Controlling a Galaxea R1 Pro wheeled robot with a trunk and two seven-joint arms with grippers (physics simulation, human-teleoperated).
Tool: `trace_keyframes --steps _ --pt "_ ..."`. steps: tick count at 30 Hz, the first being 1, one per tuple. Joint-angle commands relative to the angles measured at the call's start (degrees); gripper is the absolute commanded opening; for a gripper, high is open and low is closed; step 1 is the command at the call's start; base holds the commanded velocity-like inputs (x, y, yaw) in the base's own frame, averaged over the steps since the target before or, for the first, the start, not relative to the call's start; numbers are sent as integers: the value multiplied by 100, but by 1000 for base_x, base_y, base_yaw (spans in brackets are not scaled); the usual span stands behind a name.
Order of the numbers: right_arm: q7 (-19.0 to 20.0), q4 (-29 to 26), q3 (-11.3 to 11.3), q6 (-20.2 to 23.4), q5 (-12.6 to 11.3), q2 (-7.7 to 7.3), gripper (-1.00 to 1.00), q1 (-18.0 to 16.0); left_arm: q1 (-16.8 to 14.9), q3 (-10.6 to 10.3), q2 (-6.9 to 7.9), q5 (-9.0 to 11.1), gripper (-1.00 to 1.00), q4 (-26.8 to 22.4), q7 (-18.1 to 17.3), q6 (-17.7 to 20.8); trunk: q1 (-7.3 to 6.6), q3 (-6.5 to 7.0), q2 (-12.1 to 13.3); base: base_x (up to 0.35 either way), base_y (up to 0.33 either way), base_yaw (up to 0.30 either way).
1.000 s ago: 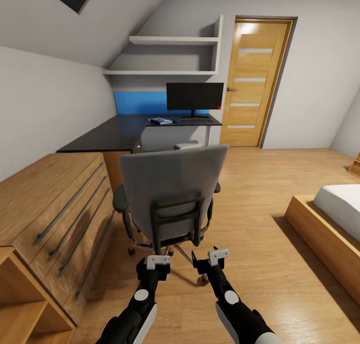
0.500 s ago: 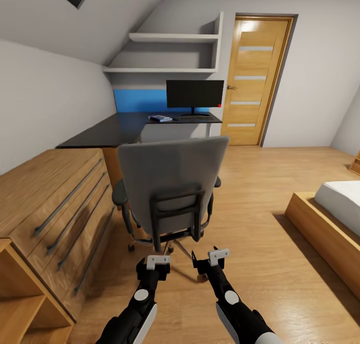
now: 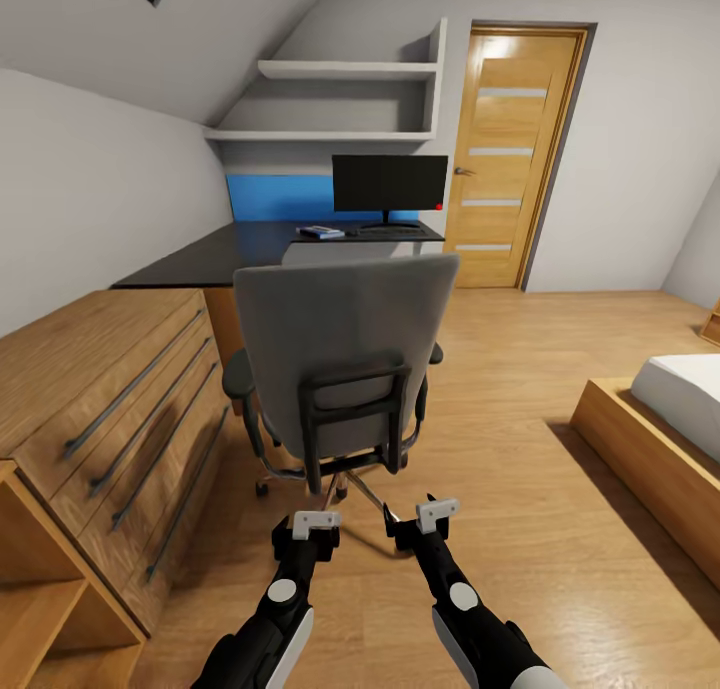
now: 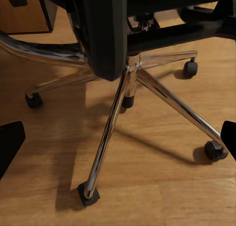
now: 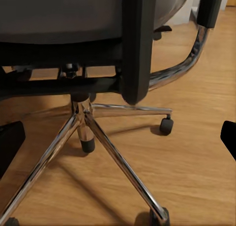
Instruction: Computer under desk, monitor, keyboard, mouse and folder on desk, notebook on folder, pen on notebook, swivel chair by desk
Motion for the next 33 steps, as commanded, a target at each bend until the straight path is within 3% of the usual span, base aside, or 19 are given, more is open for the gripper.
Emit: trace_keyframes --steps 1,24,33 --pt "-38 5 32 -18 -14 -4 100 -5 -3 -12 0 42 100 -5 34 12 21 -24 -44 0 0 0" --pt "-46 13 25 -25 -14 -4 100 -3 -3 -2 0 42 100 -12 44 8 527 -436 -966 0 0 0" --pt "-47 13 24 -32 -14 -4 100 -3 -3 2 0 42 100 -11 40 8 527 -436 -966 0 0 0"
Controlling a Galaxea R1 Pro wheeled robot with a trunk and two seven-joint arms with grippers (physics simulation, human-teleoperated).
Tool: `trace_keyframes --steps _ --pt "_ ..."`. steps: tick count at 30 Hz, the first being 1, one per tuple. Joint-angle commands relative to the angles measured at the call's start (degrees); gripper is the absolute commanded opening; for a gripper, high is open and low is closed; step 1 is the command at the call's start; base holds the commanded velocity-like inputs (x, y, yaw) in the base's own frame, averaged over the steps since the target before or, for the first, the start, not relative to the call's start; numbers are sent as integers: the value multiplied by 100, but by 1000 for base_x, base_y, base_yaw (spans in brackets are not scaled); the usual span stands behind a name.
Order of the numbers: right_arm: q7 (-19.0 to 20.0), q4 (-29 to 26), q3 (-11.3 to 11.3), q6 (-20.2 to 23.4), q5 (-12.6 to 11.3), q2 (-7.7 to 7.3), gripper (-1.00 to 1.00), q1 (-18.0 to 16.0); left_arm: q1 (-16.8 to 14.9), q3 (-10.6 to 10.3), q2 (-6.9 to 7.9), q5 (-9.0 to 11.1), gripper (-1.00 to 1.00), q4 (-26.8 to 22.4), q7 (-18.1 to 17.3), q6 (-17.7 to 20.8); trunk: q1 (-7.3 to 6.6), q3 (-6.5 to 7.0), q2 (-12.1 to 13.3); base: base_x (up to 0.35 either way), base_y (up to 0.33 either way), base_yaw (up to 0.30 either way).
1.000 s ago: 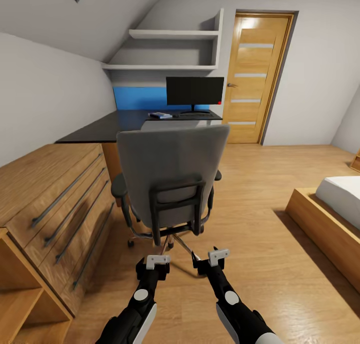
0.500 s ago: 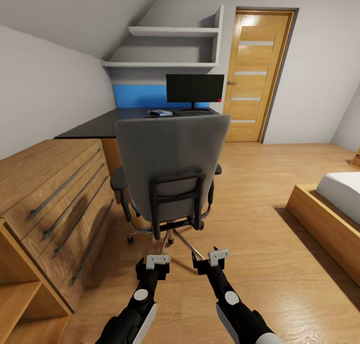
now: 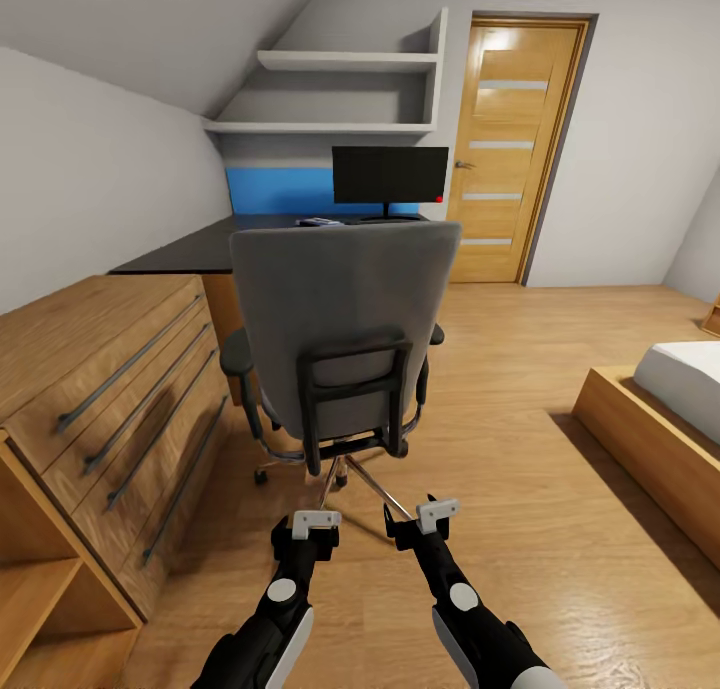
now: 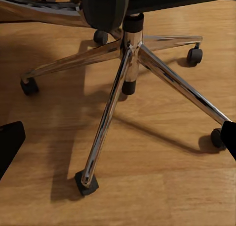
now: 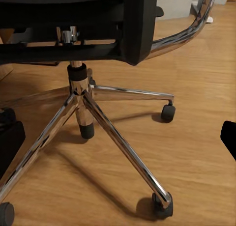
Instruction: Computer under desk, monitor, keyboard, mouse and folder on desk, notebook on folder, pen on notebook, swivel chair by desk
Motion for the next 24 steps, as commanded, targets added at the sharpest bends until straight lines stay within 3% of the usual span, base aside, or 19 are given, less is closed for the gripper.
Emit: trace_keyframes --steps 1,24 --pt "-39 5 33 -17 -14 -4 100 -5 -3 -11 0 43 100 -5 32 11 -1 -5 -2 0 0 0" --pt "-39 5 33 -18 -14 -4 100 -5 -3 -7 0 43 100 2 31 -3 -1 -5 -2 129 0 0"
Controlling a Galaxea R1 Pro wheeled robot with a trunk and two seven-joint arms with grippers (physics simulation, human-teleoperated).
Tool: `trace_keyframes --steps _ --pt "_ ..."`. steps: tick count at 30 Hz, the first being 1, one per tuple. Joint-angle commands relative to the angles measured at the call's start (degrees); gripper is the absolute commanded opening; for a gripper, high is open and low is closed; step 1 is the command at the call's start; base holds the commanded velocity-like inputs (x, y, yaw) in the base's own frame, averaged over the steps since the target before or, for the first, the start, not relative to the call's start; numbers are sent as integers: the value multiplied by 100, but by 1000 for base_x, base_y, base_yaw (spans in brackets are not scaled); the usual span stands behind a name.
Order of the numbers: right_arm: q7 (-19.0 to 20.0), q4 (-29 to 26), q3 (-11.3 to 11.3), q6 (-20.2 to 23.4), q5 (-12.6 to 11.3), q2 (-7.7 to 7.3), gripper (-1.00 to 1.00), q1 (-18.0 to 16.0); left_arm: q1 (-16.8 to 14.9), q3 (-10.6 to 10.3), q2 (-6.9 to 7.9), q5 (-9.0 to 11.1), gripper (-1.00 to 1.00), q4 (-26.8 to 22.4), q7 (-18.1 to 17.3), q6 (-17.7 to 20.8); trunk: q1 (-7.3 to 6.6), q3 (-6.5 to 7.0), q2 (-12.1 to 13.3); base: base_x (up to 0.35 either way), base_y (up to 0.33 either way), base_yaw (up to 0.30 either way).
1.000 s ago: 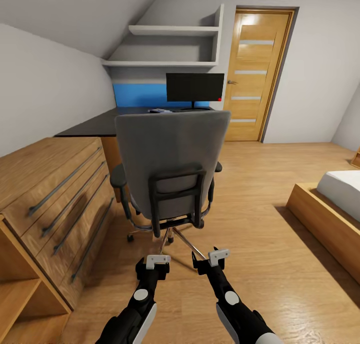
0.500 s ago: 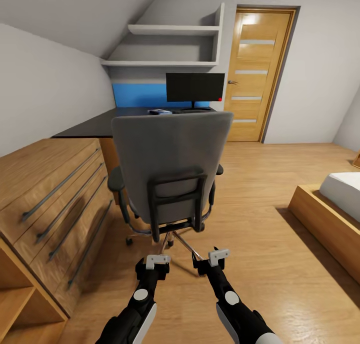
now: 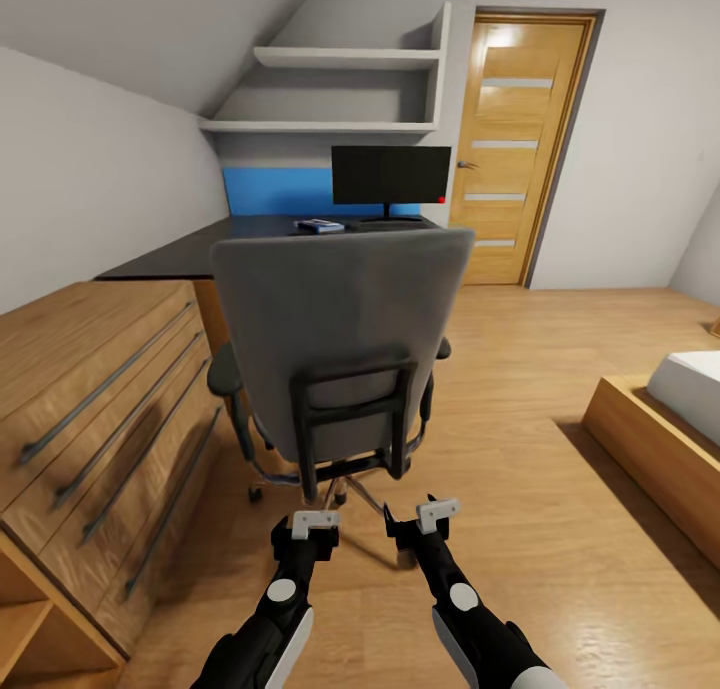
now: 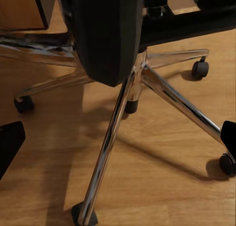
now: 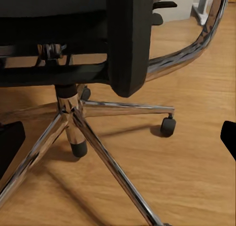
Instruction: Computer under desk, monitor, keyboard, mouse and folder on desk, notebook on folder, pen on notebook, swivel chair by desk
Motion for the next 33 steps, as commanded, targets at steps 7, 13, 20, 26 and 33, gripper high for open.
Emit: trace_keyframes --steps 7,13,20,26,33 --pt "-39 5 33 -16 -14 -4 100 -5 -3 -13 0 43 100 -4 38 -78 1 -5 -2 141 0 0" --pt "-39 5 33 -16 -14 -4 100 -5 -3 -13 0 43 100 -4 41 -102 1 -5 -2 32 0 0" --pt "-39 5 33 -16 -14 -4 100 -5 -3 -13 0 43 100 -4 41 -111 1 -5 -2 153 0 0" --pt "-39 5 33 -16 -14 -4 100 -5 -3 -13 0 43 100 -4 42 -115 1 -5 -2 57 0 0" --pt "-41 4 33 -26 -14 -4 100 -5 -3 -13 0 43 100 -4 42 -116 1 -5 -2 6 0 0"
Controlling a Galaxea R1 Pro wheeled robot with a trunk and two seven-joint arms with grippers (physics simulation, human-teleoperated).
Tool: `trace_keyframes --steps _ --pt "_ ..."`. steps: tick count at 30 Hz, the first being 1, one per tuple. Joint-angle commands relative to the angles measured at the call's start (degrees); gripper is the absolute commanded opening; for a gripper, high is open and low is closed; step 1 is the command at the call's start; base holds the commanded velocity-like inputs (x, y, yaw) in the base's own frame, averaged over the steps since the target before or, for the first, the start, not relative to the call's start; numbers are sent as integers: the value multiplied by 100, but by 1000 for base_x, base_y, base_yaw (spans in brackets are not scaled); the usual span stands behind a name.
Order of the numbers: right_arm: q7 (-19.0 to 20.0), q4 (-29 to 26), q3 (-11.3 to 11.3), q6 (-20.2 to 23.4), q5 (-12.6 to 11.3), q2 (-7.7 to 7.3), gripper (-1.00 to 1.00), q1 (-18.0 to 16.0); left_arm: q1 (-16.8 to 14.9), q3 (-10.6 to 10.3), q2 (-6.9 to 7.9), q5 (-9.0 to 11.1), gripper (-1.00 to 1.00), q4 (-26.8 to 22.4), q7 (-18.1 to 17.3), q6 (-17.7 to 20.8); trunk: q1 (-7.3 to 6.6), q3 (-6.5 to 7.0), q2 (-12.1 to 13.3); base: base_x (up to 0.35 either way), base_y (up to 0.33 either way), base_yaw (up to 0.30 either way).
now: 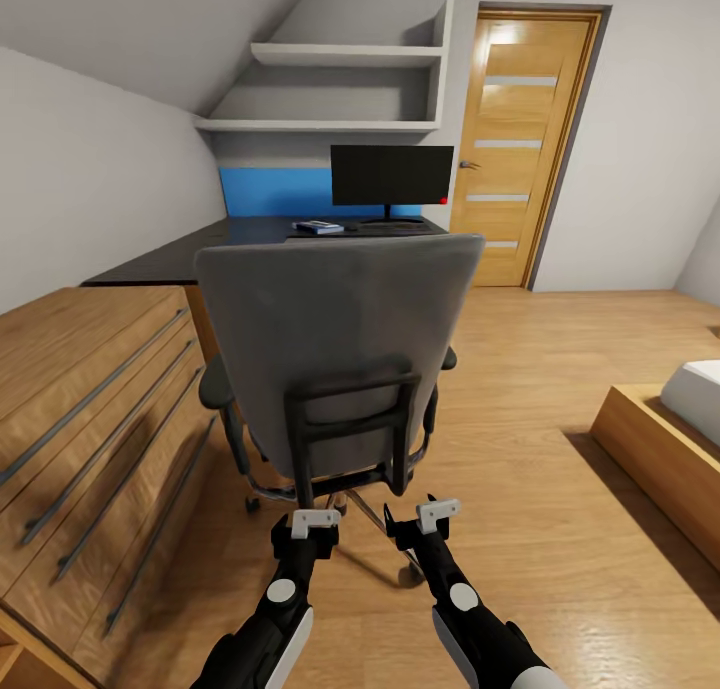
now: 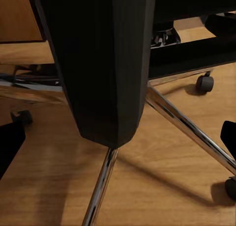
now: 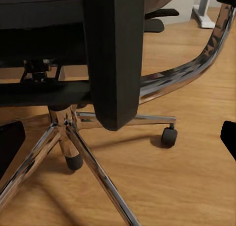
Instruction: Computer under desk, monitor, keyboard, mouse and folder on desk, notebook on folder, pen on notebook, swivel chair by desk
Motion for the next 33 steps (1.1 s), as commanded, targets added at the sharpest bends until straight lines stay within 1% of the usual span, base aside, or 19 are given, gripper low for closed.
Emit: trace_keyframes --steps 1,9,15,18,19,21,26,33 --pt "-44 5 33 -31 -14 -4 100 -5 -3 -13 0 43 100 -1 32 -3 -1 -5 -2 39 0 0" --pt "-69 5 26 -110 -21 -4 100 -5 -3 -13 0 43 100 -1 32 -5 -1 -5 -2 122 0 0" --pt "-34 6 24 -120 -21 -4 100 -5 -3 -13 0 43 100 -9 32 -24 -1 -5 -2 27 0 0" --pt "-27 6 25 -123 -17 -4 100 -5 -3 -11 0 43 100 -9 39 -177 -1 -5 -2 6 0 0" --pt "-28 6 25 -122 -16 -4 100 -5 -3 -9 0 43 100 -10 40 -317 -1 -5 -2 3 0 0" --pt "-28 6 25 -122 -15 -4 100 -5 -3 -7 0 43 100 -8 40 -471 -1 -5 -2 2 0 0" --pt "-29 6 25 -128 -14 -4 100 -5 -3 -5 0 43 100 -3 34 -771 -1 -5 -2 1 0 0" --pt "-38 6 24 -130 -17 -4 100 -5 -3 -10 0 43 100 -2 32 -881 -1 -5 -2 0 0 0"
